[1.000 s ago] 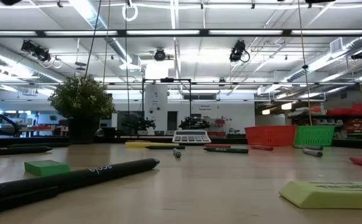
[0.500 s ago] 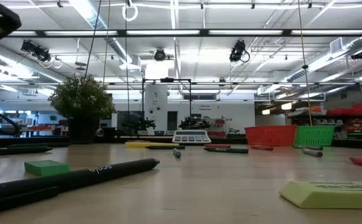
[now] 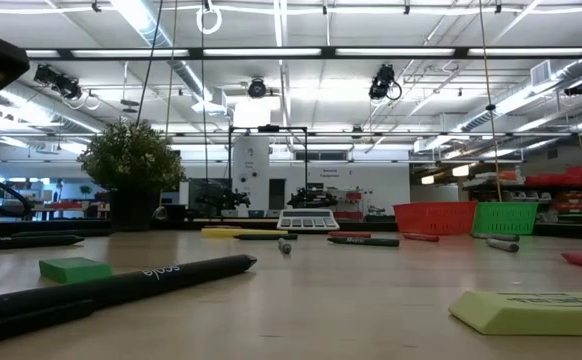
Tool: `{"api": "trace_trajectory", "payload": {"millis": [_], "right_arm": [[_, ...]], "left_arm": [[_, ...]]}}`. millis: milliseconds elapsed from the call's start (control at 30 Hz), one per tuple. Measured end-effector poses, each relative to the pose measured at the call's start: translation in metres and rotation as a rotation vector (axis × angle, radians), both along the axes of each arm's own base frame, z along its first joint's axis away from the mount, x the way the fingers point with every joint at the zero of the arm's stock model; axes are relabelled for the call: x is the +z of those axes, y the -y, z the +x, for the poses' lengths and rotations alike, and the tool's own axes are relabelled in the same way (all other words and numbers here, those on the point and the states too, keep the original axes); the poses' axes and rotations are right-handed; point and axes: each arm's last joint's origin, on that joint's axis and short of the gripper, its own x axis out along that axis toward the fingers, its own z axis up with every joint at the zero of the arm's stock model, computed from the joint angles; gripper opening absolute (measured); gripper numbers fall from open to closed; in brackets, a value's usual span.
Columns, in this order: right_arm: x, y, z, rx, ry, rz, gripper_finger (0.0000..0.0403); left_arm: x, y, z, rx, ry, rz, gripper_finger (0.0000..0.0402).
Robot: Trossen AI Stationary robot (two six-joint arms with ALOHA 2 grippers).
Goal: Sort crayons/erasers/pens/pencils in bins
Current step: Put the top yellow pencil into the yellow bin, then put the green eraser into the orange bin
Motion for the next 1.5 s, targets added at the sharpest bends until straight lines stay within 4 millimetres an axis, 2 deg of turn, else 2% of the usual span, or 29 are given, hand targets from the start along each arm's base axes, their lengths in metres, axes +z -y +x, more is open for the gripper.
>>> {"api": "trace_trajectory", "payload": {"millis": [300, 667, 1033, 1233, 1500], "right_arm": [[0.0, 0.0, 0.0, 0.001, -0.001, 0.001, 0.001], [0.0, 0.0, 0.0, 0.004, -0.001, -0.001, 0.001], [0.0, 0.0, 0.0, 0.003, -0.001, -0.001, 0.001], [0.0, 0.0, 0.0, 0.007, -0.002, -0.004, 0.001], [0.0, 0.0, 0.0, 0.062, -0.007, -0.055, 0.001]], "left_arm": [[0.0, 0.002, -0.003, -0.051, -0.022, -0.011, 0.0045], [0.0, 0.005, -0.006, -0.074, -0.036, -0.022, 0.0073], [0.0, 0.006, -0.007, -0.085, -0.056, -0.04, 0.0141], [0.015, 0.01, -0.004, -0.094, -0.06, -0.055, 0.0173], [0.041, 0.009, -0.004, -0.092, -0.11, -0.014, 0.0189]]}}
